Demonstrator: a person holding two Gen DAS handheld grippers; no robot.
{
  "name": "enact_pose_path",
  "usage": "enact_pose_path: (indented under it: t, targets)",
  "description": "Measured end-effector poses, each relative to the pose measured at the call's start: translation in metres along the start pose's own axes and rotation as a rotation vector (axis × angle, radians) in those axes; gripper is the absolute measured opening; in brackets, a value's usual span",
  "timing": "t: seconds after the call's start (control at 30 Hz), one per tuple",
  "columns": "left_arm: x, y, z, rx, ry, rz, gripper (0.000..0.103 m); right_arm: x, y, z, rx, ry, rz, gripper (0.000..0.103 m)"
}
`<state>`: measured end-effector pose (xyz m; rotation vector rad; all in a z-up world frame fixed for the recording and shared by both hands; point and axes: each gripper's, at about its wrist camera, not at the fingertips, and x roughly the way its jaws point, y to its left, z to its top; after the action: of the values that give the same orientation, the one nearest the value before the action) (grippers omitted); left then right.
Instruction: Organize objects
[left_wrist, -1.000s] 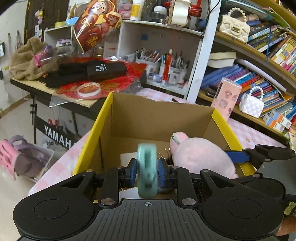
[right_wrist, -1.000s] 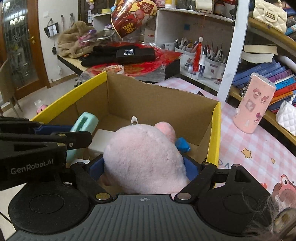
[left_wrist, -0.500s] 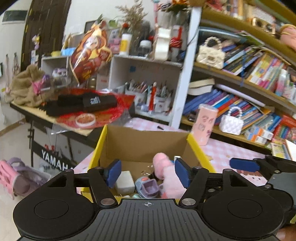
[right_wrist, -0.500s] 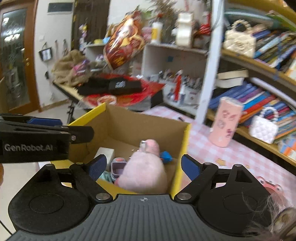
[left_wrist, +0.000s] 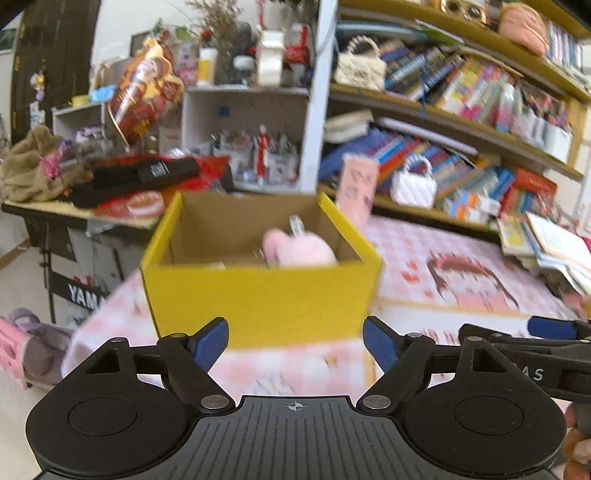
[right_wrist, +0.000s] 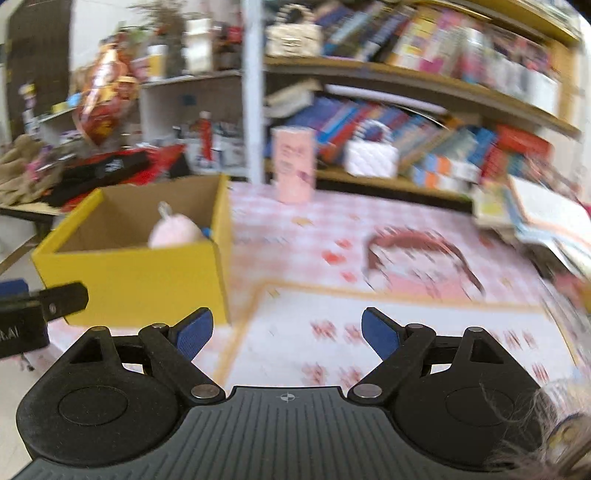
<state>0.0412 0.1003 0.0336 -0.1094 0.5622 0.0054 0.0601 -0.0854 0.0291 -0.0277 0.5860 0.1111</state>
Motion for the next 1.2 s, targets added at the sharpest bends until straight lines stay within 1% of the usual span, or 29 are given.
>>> enact_pose_path:
  t: [0.13, 0.2, 0.3, 0.4, 0.67, 0.8, 0.87, 1.03, 1.13, 1.2]
  targets:
    - [-0.004, -0.012, -0.018, 0.017, 0.036, -0.034, 0.085, -0.022, -0.015, -0.027, 0.070, 0.023, -0.081, 0.087]
    - [-0.007, -0.020, -0.026, 0.039, 0.045, -0.038, 0.086, -0.031, -0.021, -0.039, 0.105, 0.032, -0.117, 0.087]
    - [-0.010, -0.031, -0.034, 0.075, 0.053, -0.039, 0.087, -0.041, -0.026, -0.052, 0.129, 0.044, -0.152, 0.087]
    - [-0.011, -0.041, -0.040, 0.096, 0.074, -0.056, 0.088, -0.048, -0.029, -0.062, 0.125, 0.056, -0.175, 0.087]
    - [-0.016, -0.072, -0.055, 0.178, 0.081, -0.089, 0.088, -0.059, -0.044, -0.068, 0.159, 0.062, -0.222, 0.087]
    - [-0.018, -0.080, -0.056, 0.193, 0.074, -0.078, 0.089, -0.064, -0.047, -0.072, 0.152, 0.061, -0.241, 0.087]
    - [-0.018, -0.082, -0.057, 0.196, 0.072, -0.064, 0.093, -0.064, -0.048, -0.072, 0.148, 0.064, -0.246, 0.087]
    - [-0.018, -0.086, -0.057, 0.198, 0.076, -0.044, 0.095, -0.063, -0.050, -0.074, 0.145, 0.072, -0.253, 0.087]
    - [-0.019, -0.087, -0.057, 0.197, 0.079, -0.026, 0.098, -0.062, -0.050, -0.075, 0.147, 0.078, -0.272, 0.092]
    - [-0.018, -0.086, -0.057, 0.193, 0.084, -0.022, 0.099, -0.062, -0.051, -0.076, 0.148, 0.075, -0.275, 0.093]
